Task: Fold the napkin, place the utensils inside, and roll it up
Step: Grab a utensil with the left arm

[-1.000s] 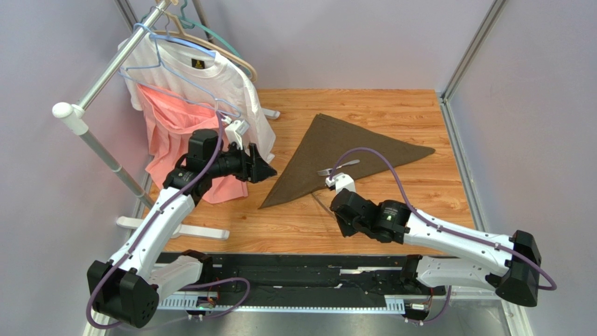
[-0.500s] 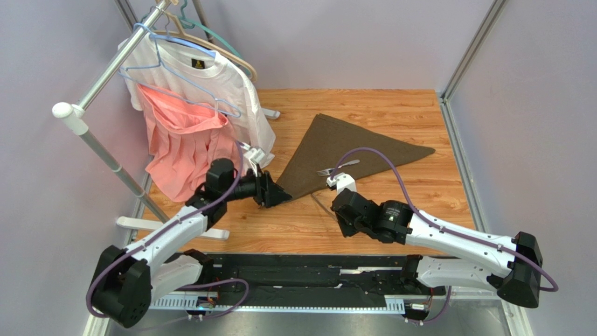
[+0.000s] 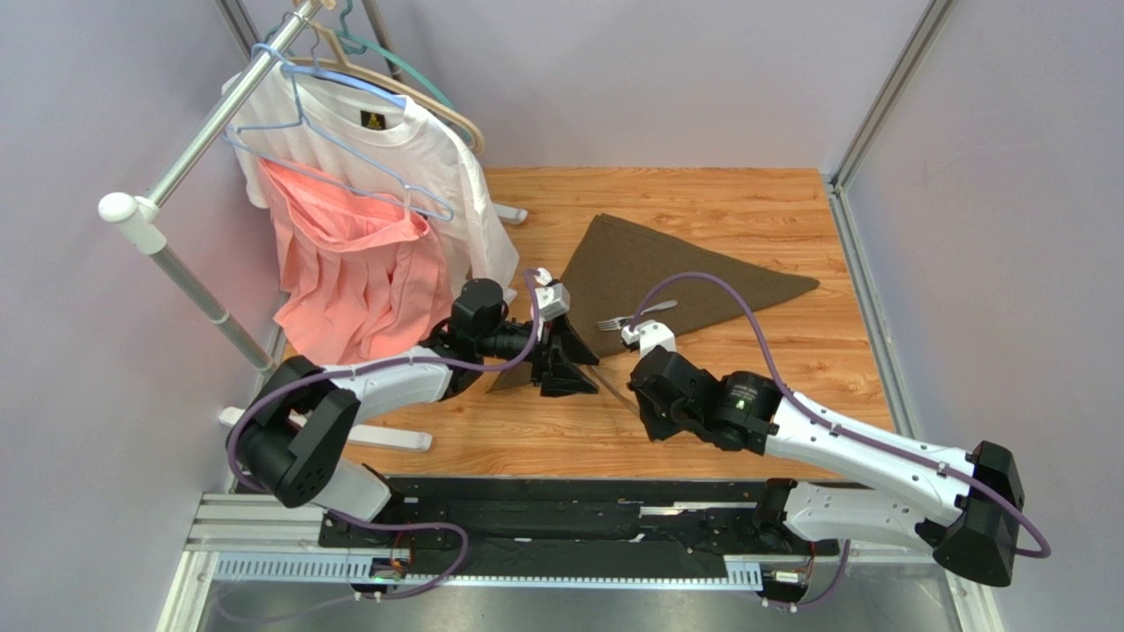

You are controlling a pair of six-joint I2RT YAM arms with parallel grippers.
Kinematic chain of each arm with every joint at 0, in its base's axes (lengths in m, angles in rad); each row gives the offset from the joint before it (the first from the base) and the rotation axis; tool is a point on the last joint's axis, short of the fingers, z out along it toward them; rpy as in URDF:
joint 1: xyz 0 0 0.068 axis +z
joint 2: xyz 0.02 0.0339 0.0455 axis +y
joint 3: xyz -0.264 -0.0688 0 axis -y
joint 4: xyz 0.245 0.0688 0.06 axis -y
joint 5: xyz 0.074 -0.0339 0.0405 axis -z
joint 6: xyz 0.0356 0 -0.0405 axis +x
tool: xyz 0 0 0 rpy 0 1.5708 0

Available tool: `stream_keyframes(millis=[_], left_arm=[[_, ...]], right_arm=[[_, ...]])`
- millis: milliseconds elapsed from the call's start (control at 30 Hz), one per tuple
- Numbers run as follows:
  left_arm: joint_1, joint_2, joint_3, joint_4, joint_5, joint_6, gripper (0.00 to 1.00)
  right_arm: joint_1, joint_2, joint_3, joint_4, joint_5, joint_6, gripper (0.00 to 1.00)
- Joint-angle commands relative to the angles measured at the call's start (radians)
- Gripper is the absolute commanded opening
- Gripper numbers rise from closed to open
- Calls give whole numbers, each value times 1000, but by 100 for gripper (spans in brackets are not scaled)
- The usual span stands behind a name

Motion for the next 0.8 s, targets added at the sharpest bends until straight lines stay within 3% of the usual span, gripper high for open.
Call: stream_keyframes(millis=[0, 200, 633, 767], left_arm=[[-16, 47, 99, 41, 157, 85, 71], [-56, 136, 196, -145, 172, 229, 71], [-151, 308, 273, -142, 183, 229, 70], [-162, 319, 268, -60, 143, 206, 70]], right_arm=[[-25, -22, 25, 2, -20, -16, 0], [-48, -28, 25, 5, -43, -32, 0], [-82, -30, 26, 14, -72, -52, 0], [-85, -30, 23, 16, -83, -55, 0]])
